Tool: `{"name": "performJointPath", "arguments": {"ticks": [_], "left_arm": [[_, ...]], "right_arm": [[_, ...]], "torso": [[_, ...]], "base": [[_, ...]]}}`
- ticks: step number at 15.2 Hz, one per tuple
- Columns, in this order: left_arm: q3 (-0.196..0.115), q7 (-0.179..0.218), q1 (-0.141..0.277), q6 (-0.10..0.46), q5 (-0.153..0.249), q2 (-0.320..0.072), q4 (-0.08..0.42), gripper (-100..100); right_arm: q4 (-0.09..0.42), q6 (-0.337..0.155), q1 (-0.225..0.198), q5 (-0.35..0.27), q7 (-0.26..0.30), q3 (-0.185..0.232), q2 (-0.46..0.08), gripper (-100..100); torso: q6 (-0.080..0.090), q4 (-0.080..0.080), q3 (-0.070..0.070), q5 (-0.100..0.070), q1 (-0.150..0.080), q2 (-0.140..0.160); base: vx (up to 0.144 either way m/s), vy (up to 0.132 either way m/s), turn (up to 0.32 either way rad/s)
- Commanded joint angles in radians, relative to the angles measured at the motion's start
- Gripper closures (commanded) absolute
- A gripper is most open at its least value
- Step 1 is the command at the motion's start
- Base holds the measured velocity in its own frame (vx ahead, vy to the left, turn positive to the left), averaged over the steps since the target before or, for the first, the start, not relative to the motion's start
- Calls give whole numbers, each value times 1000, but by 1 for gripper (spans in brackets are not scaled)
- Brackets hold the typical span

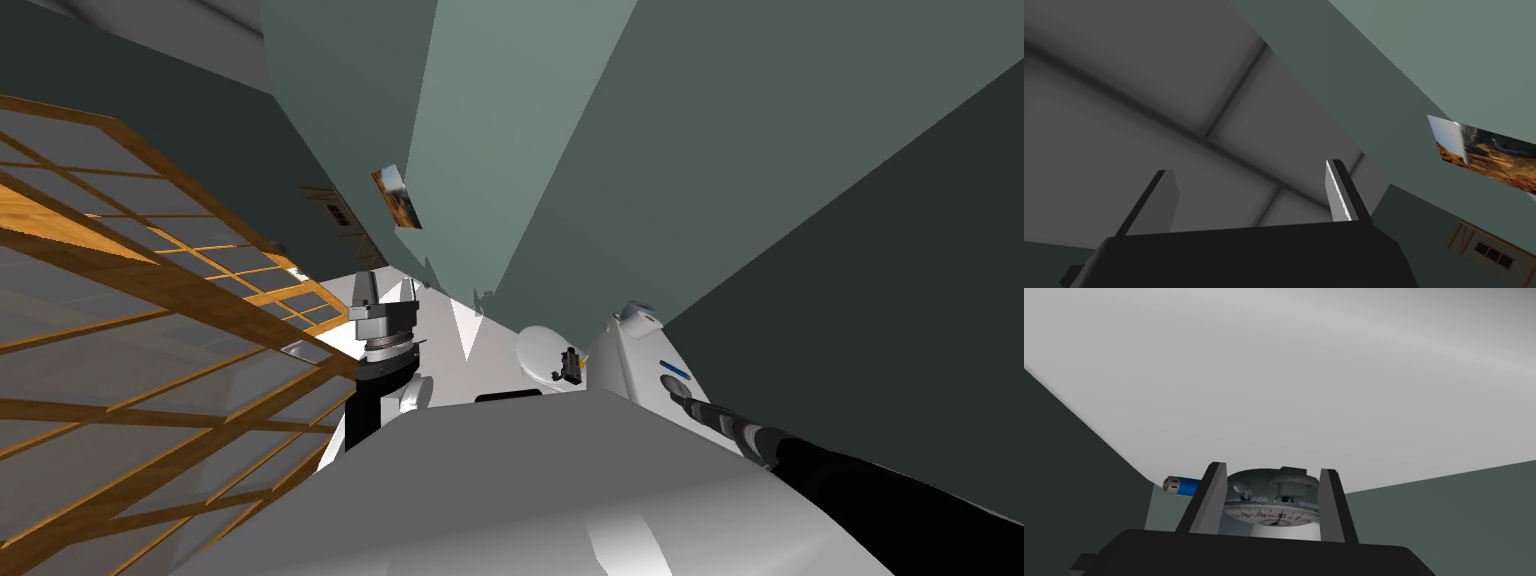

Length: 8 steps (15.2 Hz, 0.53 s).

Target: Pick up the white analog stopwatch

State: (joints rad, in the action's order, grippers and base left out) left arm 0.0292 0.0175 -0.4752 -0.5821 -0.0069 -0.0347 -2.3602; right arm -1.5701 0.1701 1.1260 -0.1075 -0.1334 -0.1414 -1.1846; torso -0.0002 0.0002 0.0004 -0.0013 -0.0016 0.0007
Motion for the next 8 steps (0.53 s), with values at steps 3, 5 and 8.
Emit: {"name": "performJointPath", "arguments": {"ticks": [3, 5, 8], "left_arm": [[0, 0, 0, 0, 0, 0, 0, 0], [0, 0, 0, 0, 0, 0, 0, 0], [0, 0, 0, 0, 0, 0, 0, 0]], "right_arm": [[1, 0, 0, 0, 0, 0, 0, 100], [-52, -15, 29, -12, -10, -18, 1, 100], [-118, -33, 67, -24, -20, -41, -1, 100]], "torso": [[0, 0, -1, 0, 0, -1], [1, -1, -1, 0, -1, -2], [1, -1, -2, -1, -3, -4]], "base": [[0, 0, 0], [43, -32, -225], [64, -55, -212]]}}
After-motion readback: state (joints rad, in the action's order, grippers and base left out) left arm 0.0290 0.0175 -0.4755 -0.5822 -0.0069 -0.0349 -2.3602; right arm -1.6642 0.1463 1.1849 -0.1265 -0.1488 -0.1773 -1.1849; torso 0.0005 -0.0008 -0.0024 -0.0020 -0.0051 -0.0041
